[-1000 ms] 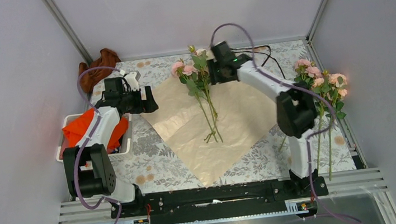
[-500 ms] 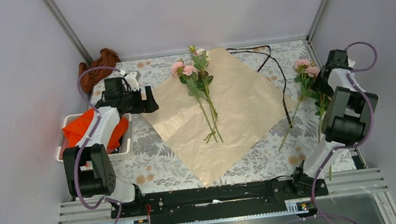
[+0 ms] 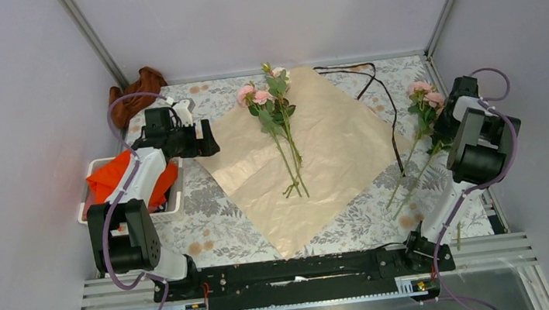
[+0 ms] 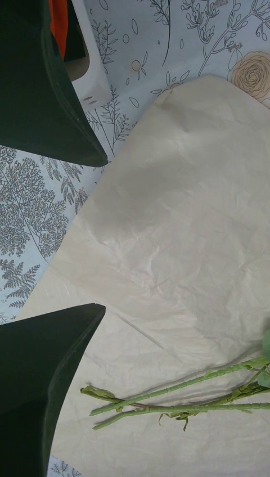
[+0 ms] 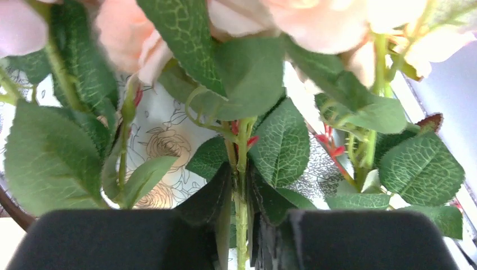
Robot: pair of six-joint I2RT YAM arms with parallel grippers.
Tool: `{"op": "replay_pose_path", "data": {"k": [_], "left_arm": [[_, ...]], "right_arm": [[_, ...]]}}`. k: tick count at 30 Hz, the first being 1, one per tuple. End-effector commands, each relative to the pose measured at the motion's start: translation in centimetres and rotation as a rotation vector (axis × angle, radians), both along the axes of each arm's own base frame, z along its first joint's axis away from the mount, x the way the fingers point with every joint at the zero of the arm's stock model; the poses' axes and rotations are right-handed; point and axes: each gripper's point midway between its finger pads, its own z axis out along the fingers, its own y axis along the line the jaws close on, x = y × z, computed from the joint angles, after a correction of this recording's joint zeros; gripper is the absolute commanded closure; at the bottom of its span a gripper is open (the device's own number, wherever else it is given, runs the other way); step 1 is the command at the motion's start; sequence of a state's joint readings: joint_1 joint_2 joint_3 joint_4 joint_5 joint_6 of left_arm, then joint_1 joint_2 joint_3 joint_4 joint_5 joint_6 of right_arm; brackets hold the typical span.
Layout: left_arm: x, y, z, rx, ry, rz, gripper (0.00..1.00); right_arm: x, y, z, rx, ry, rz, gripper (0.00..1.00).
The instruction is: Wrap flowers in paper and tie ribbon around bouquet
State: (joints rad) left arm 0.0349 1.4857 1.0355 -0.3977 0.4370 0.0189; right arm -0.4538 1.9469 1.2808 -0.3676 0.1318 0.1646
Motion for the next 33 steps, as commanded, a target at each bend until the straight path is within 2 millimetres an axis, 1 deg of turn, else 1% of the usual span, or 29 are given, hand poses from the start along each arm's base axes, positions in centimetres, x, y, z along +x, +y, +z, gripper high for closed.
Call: {"op": "replay_pose_path", "data": {"k": [1, 3, 6, 8, 9, 11, 13, 15, 16, 17, 19, 21, 22, 23, 24, 25, 26, 28, 29, 30, 31, 33], "left_arm": [[0.5, 0.4, 0.8, 0.01, -0.024, 0.013, 0.01], [0.6, 0.4, 0.7, 0.008, -0.021, 0.013, 0.01], [0.5, 0.3, 0.5, 0.004, -0.016, 0.01, 0.01], [0.6, 0.2, 0.5, 0.003, -0.016, 0.008, 0.01], [0.5, 0.2, 0.5, 0.003, -0.016, 0.008, 0.01], [0.5, 0.2, 0.6, 0.005, -0.019, 0.007, 0.01], [0.5, 0.3, 0.6, 0.007, -0.023, 0.006, 0.01], [0.6, 0.3, 0.8, 0.007, -0.027, 0.007, 0.01], [0.5, 0.2, 0.7, 0.005, -0.026, 0.005, 0.01], [0.6, 0.2, 0.7, 0.004, -0.027, 0.005, 0.01], [0.5, 0.2, 0.7, 0.001, -0.025, 0.004, 0.01], [0.5, 0.1, 0.6, 0.0, -0.022, 0.004, 0.01], [0.6, 0.2, 0.6, 0.002, -0.025, 0.004, 0.01], [0.5, 0.2, 0.6, 0.003, -0.024, 0.006, 0.01], [0.5, 0.2, 0.7, 0.004, -0.025, 0.006, 0.01], [0.5, 0.2, 0.7, 0.003, -0.026, 0.006, 0.01], [0.5, 0.2, 0.8, 0.005, -0.029, 0.006, 0.01], [0.4, 0.3, 0.7, 0.006, -0.028, 0.007, 0.01], [0.5, 0.3, 0.7, 0.009, -0.029, 0.007, 0.01], [0.4, 0.3, 0.7, 0.01, -0.028, 0.008, 0.01], [0.4, 0.3, 0.6, 0.009, -0.026, 0.007, 0.01], [0.4, 0.3, 0.6, 0.009, -0.026, 0.004, 0.01]], "right_arm": [[-0.1, 0.1, 2.0, -0.022, -0.023, 0.071, 0.86], [0.1, -0.8, 5.5, -0.099, -0.052, 0.076, 0.89], [0.3, -1.3, 13.3, -0.262, -0.139, 0.093, 0.95], [0.3, -1.0, 19.2, -0.397, -0.206, 0.115, 1.0], [0.0, -0.6, 22.1, -0.461, -0.239, 0.117, 1.0], [-1.0, 0.3, 27.9, -0.565, -0.316, 0.097, 1.0], [-2.2, 1.4, 33.1, -0.644, -0.41, 0.068, 1.0], [-3.0, 3.6, 37.4, -0.66, -0.556, 0.085, 1.0], [-3.0, 5.5, 39.3, -0.637, -0.661, 0.134, 1.0], [-2.8, 7.7, 40.7, -0.594, -0.769, 0.205, 1.0], [-2.3, 13.5, 43.0, -0.421, -1.034, 0.4, 1.0], [-2.1, 19.2, 43.8, -0.17, -1.24, 0.559, 1.0], [-1.8, 21.7, 43.6, -0.03, -1.299, 0.626, 1.0], [-1.3, 24.5, 42.9, 0.145, -1.336, 0.681, 1.0], [-0.7, 27.3, 41.8, 0.258, -1.323, 0.746, 1.0], [0.1, 30.0, 40.1, 0.32, -1.276, 0.792, 1.0], [1.1, 32.9, 38.0, 0.341, -1.213, 0.828, 1.0], [3.1, 37.6, 34.5, 0.353, -1.101, 0.878, 1.0], [4.5, 40.2, 31.7, 0.386, -1.024, 0.901, 1.0], [5.6, 42.0, 30.5, 0.405, -0.993, 0.908, 1.0], [6.9, 43.7, 29.0, 0.41, -0.957, 0.903, 1.0], [9.5, 46.5, 26.0, 0.381, -0.895, 0.908, 1.0]]}}
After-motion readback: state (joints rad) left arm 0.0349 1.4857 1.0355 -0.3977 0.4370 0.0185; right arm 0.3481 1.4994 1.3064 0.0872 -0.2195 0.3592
